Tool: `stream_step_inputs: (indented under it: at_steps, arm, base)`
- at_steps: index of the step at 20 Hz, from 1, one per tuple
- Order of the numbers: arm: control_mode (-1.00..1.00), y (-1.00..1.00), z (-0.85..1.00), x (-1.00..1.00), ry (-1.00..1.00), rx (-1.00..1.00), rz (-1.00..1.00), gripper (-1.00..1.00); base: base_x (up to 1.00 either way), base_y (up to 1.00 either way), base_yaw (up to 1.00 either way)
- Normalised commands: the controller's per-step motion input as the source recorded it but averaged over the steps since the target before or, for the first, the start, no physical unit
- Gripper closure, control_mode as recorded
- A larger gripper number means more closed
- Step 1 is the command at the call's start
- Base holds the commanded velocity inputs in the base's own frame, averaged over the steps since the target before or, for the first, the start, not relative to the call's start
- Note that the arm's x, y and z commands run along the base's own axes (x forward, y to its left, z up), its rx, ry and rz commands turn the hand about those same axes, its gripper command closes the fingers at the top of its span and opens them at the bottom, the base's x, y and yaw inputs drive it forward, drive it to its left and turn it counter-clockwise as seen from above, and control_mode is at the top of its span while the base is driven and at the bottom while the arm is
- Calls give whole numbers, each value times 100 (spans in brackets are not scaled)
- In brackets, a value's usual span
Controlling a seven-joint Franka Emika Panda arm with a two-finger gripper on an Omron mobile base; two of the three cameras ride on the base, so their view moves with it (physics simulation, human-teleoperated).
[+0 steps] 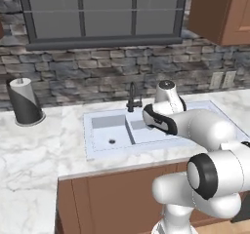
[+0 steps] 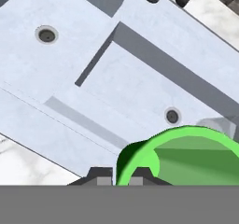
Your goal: Place the cup in the left basin and the glass cup in the right basin of the sink.
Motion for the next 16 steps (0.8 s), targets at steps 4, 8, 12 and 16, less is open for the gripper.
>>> stream_step_inputs:
  at_steps: [4,8,12,16]
  arm:
    - [100,0,0,0,0,0,0,100]
    - [100,0,0,0,0,0,0,100]
    - [100,0,0,0,0,0,0,100]
    - [100,0,0,0,0,0,0,100]
  base:
    - [9,49,0]
    - [12,42,0]
    - [14,38,0]
    - [15,31,0]
